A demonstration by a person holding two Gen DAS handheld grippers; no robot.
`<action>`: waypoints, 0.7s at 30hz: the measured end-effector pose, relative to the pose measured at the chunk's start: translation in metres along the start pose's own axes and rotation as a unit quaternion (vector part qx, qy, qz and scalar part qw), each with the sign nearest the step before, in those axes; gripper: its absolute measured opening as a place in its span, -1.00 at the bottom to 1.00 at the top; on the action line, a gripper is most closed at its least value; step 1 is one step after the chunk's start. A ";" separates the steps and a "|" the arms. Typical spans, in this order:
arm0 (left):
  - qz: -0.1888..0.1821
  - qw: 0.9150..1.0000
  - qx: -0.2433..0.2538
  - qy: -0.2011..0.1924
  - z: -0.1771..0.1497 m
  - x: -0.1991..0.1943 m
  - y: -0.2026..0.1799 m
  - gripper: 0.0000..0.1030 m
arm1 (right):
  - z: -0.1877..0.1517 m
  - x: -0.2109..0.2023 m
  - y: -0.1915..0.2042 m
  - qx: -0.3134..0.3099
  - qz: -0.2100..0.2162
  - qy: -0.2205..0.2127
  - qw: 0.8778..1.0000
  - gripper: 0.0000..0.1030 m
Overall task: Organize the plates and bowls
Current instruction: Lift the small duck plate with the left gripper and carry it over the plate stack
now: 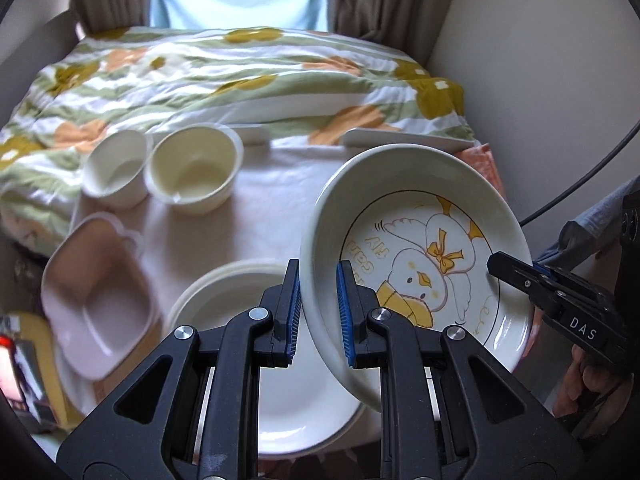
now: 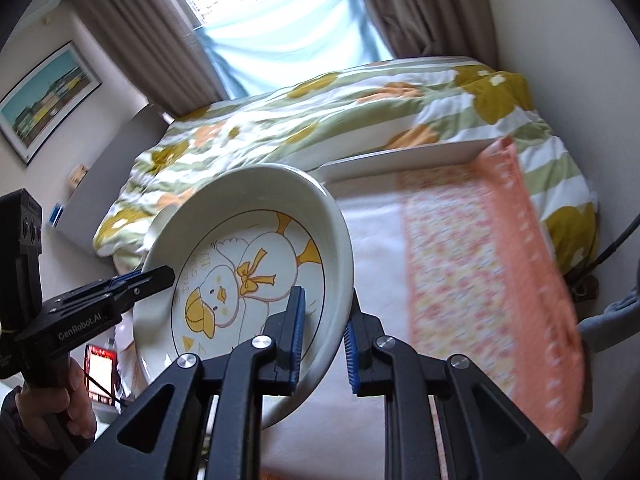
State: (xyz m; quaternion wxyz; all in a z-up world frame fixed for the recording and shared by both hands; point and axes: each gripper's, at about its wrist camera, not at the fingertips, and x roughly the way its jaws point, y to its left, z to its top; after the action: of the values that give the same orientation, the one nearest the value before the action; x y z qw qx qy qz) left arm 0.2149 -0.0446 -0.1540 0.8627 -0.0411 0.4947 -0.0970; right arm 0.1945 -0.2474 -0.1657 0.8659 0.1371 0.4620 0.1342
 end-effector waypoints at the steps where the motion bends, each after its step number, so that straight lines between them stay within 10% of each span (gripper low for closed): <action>1: 0.005 1.000 -0.007 0.002 -0.009 -0.004 0.010 -0.71 | -0.006 0.004 0.009 -0.004 0.004 0.005 1.000 -0.68; 21: 0.028 0.995 -0.070 0.064 -0.079 0.039 0.072 -0.71 | -0.063 0.075 0.049 -0.058 0.004 0.075 0.995 -0.68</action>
State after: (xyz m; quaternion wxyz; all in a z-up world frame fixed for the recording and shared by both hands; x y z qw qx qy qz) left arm 0.1750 0.0193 -0.2395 0.8267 -0.0810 0.5553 -0.0404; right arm 0.1772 -0.1678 -0.2391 0.8346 0.0783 0.5168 0.1739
